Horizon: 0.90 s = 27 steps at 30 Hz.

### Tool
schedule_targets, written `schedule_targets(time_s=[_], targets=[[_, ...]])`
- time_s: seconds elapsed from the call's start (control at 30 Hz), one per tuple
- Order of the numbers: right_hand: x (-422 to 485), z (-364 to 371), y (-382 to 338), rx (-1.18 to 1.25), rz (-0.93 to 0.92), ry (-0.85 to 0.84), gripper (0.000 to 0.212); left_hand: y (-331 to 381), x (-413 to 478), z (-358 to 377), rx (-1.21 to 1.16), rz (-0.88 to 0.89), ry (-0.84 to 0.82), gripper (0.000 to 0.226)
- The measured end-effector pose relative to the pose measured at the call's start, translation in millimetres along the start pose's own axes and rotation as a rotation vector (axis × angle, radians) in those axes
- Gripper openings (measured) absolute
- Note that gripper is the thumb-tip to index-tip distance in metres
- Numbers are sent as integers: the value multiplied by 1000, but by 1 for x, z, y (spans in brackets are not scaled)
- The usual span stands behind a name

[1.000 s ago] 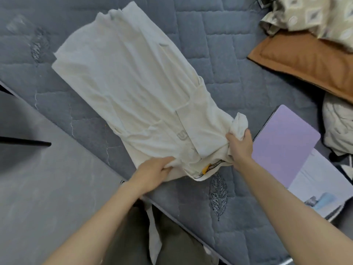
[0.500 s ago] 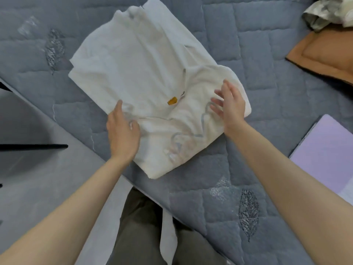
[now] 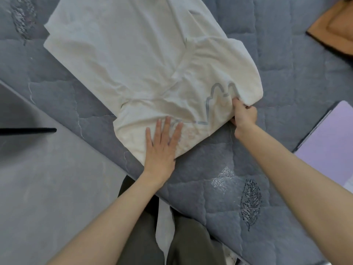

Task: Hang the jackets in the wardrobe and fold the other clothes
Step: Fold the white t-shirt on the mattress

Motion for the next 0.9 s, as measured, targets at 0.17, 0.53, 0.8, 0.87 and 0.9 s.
schedule_targets(time_s=[0.17, 0.53, 0.8, 0.87, 0.9], targets=[[9, -9, -2, 147, 7, 20, 24, 4, -7, 2, 15, 19, 22, 104], [-16, -52, 10, 407, 71, 158, 33, 37, -56, -2, -281, 96, -262, 97], [-14, -183, 20, 230, -157, 337, 29, 132, -98, 5, -593, 219, -480, 75], [-16, -210, 24, 181, -183, 372, 29, 147, -104, 5, -724, 224, -557, 74], [-17, -219, 27, 168, -183, 381, 29, 152, -106, 6, -764, 221, -588, 75]])
Point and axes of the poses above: each hand's wrist, its own x-axis towards the middle knuckle, its own z-axis out of the palm, y = z × x, the point moved 8 cm from there along x, towards the middle knuckle, and after that the axes turned 5 degrees about x, right-handed, at the moved point
